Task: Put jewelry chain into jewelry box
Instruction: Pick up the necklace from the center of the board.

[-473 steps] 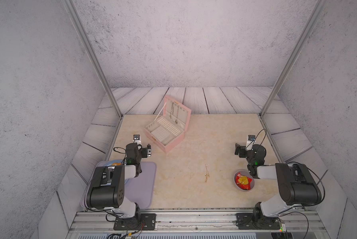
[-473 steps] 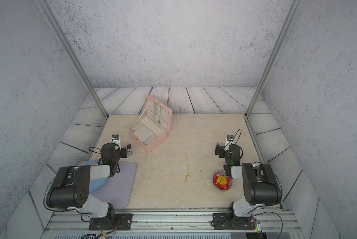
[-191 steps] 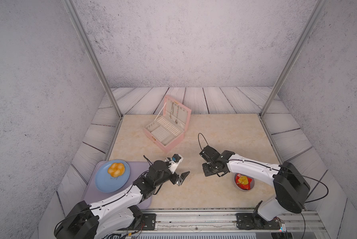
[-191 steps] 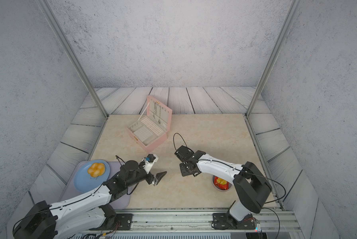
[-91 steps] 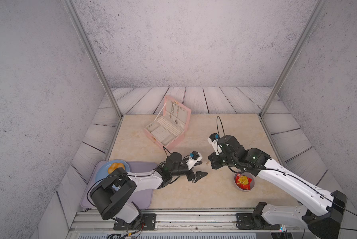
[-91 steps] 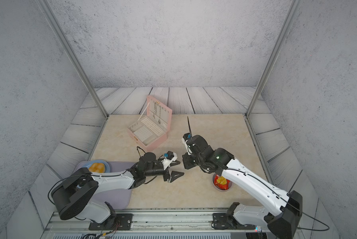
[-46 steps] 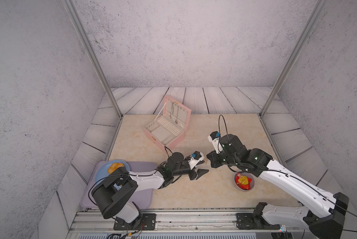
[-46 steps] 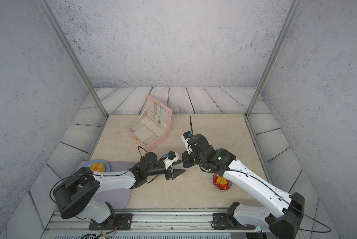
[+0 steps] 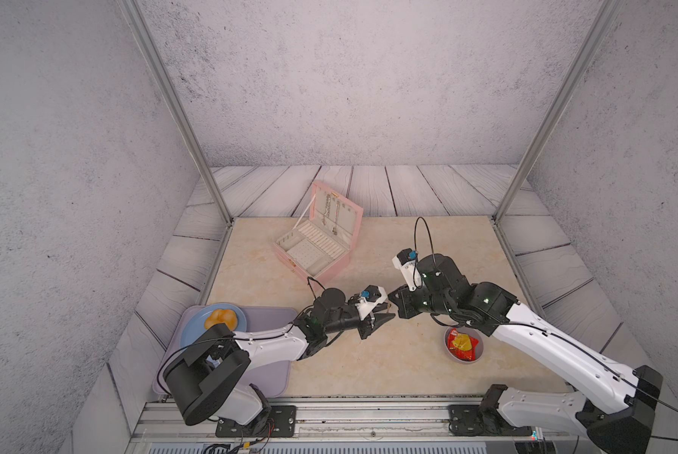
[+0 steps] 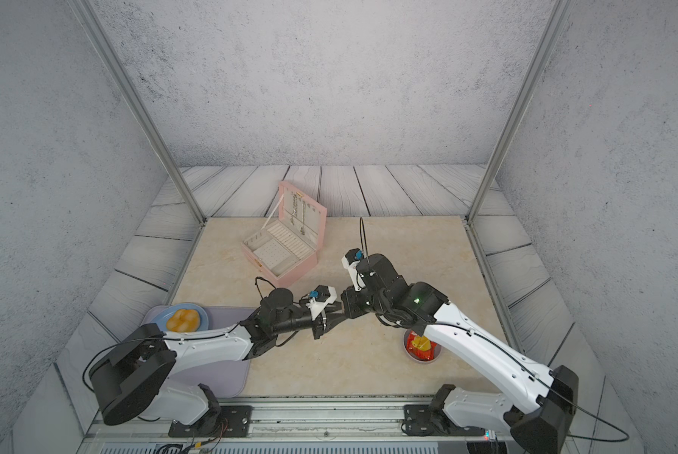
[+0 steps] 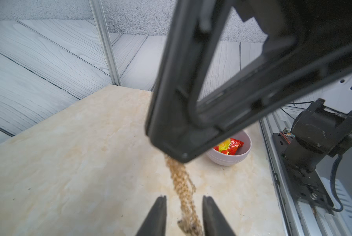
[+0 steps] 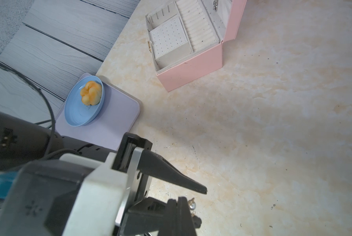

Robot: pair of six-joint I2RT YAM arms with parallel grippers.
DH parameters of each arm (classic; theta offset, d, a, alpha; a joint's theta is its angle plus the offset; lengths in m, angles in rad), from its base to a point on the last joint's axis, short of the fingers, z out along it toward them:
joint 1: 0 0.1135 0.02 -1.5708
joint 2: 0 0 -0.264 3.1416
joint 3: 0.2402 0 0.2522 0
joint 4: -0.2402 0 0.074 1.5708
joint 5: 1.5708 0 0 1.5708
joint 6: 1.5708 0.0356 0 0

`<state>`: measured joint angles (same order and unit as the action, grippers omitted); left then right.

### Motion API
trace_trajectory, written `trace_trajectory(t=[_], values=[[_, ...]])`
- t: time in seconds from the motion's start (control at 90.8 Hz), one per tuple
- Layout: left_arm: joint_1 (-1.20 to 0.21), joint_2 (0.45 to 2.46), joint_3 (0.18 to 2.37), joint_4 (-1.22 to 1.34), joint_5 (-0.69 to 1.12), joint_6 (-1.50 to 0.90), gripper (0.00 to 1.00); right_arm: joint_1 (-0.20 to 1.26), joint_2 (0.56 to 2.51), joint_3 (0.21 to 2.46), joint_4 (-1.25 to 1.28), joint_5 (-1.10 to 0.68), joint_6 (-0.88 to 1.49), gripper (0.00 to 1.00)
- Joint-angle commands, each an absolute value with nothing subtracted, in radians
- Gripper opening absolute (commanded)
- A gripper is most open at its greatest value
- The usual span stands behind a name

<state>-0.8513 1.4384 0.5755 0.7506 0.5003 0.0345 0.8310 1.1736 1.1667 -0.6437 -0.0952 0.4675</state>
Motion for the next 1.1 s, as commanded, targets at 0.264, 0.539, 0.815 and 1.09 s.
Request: trace_trajectory(t=[0.264,0.539,0.815,1.09], values=[[-0.856,1.446,0.588,0.737,0.514,0.035,0.18,0.835,1.146,1.172,-0.639,-0.080,0.480,0.00],[-0.857,1.454,0.587,0.725,0.508,0.027,0.14,0.833,1.137,1.170,-0.646,-0.033,0.494,0.00],[-0.857,1.440,0.574,0.698,0.499,-0.006,0.04,0.806,1.140,1.144,-0.660,0.000,0.537,0.00],[-0.855,1.368,0.589,0.451,0.439,-0.054,0.00,0.725,1.138,1.023,-0.593,-0.029,0.566,0.00]])
